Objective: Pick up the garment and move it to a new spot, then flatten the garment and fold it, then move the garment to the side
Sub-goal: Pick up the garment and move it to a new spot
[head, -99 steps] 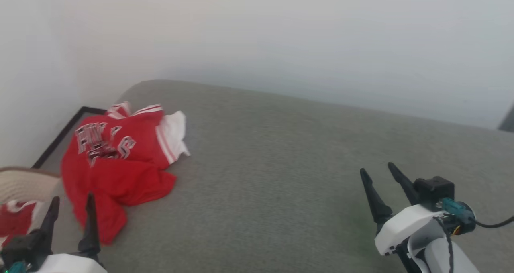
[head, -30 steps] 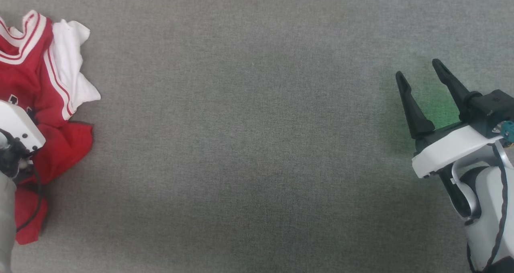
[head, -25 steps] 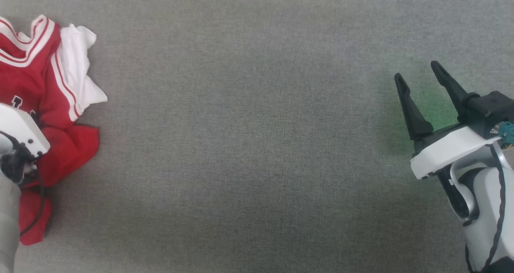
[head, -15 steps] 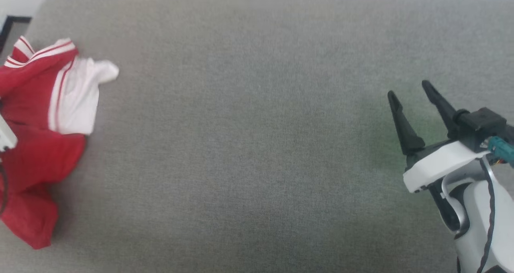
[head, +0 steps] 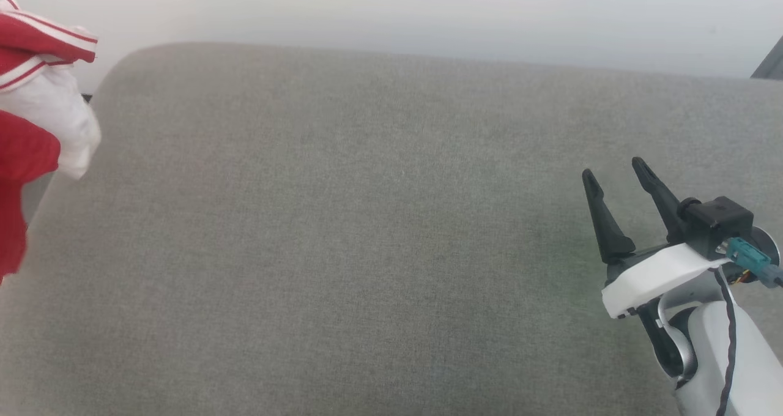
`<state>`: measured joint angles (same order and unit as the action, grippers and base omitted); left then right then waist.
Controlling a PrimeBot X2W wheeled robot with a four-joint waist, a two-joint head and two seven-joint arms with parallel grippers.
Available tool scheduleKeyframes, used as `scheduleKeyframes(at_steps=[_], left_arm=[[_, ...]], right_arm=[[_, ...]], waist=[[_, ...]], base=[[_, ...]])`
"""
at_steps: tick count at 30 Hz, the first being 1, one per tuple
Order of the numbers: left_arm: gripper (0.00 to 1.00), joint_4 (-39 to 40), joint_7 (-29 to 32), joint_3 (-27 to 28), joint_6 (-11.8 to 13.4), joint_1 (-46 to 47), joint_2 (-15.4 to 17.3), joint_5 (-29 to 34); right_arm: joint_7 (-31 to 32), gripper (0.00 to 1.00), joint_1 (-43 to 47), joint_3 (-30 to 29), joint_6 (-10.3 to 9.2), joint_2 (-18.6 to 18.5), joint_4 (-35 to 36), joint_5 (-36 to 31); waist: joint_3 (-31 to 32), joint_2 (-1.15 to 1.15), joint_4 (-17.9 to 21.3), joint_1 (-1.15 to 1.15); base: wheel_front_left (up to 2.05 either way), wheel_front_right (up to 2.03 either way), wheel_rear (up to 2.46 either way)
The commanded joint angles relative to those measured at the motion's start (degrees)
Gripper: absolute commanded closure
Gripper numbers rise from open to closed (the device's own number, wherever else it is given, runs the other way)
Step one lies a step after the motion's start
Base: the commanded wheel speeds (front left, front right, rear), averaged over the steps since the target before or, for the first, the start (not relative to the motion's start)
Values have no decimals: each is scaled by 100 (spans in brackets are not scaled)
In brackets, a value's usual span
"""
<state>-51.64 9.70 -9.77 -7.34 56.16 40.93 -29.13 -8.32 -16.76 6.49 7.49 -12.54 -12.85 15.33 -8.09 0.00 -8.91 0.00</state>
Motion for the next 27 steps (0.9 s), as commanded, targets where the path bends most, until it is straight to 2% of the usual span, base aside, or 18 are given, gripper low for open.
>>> scheduleKeyframes(at_steps=[1,10,15,22,27], left_arm=[[100,124,55,-43,-14,45,32,-69],[100,1706,887,-201,-9,-192,349,-342],[100,3119,1621,-183,274,-562,423,-547],[100,4836,2354,-269,758,-1043,324,-731],[100,5652,2659,-425,984,-1245,169,-812]], right_arm=[[-55,0,33,-13,0,24,-9,34],[-201,0,172,-135,0,109,-128,23],[-253,0,239,-333,0,94,-156,-17],[-291,0,212,-654,0,53,-148,-126],[-282,0,141,-858,0,73,-125,-233]], waist=[[105,0,17,0],[480,0,163,0],[605,0,413,0],[553,0,872,0],[431,0,1281,0]], base=[[0,0,0],[0,0,0],[0,0,0],[0,0,0],[0,0,0]])
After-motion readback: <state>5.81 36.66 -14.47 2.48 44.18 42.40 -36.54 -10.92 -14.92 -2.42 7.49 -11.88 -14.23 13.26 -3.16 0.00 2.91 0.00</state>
